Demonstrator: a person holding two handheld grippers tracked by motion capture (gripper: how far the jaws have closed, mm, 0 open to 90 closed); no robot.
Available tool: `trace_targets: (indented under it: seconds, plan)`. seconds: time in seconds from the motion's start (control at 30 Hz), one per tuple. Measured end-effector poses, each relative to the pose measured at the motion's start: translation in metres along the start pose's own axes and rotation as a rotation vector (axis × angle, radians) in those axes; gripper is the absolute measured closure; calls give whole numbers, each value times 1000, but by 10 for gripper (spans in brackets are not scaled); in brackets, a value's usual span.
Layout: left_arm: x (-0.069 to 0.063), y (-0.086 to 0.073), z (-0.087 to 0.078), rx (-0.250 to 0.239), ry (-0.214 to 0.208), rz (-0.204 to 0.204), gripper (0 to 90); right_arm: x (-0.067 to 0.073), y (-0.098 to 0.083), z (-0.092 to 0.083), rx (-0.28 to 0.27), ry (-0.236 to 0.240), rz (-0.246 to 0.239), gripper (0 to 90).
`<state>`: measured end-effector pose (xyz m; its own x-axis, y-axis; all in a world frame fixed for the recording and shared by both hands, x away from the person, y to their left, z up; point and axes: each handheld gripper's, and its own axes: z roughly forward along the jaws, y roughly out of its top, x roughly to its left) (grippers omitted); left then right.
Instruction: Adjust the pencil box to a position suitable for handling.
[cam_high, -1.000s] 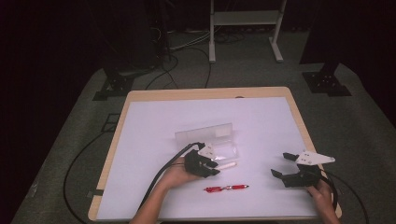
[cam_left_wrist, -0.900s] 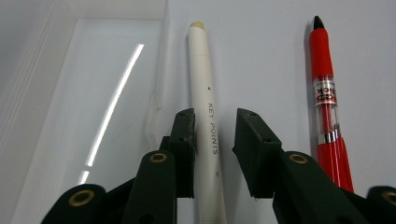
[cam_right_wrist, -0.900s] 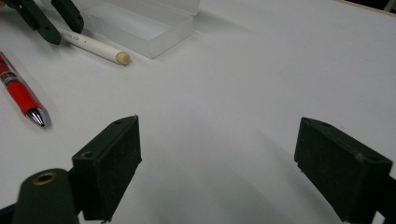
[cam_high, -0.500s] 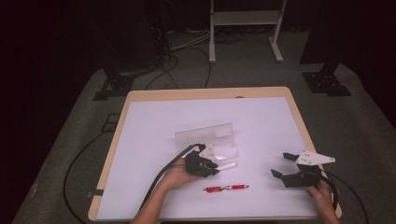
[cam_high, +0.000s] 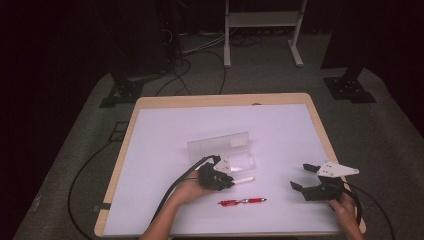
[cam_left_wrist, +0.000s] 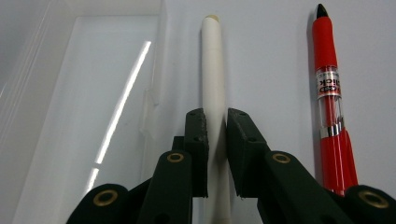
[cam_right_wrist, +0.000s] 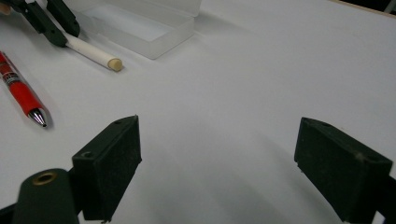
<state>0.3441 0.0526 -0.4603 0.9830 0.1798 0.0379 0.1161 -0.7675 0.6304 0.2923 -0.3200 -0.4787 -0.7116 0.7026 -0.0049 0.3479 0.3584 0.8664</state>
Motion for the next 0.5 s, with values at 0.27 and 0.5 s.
trace_targets:
  seconds: [0.27, 0.5]
  plan:
    - [0, 1, -4, 0, 5, -8, 788, 0, 0, 0, 0, 0, 2, 138]
    - [0, 3, -11, -5, 8, 8, 788, 0, 0, 0, -1, 1, 4, 138]
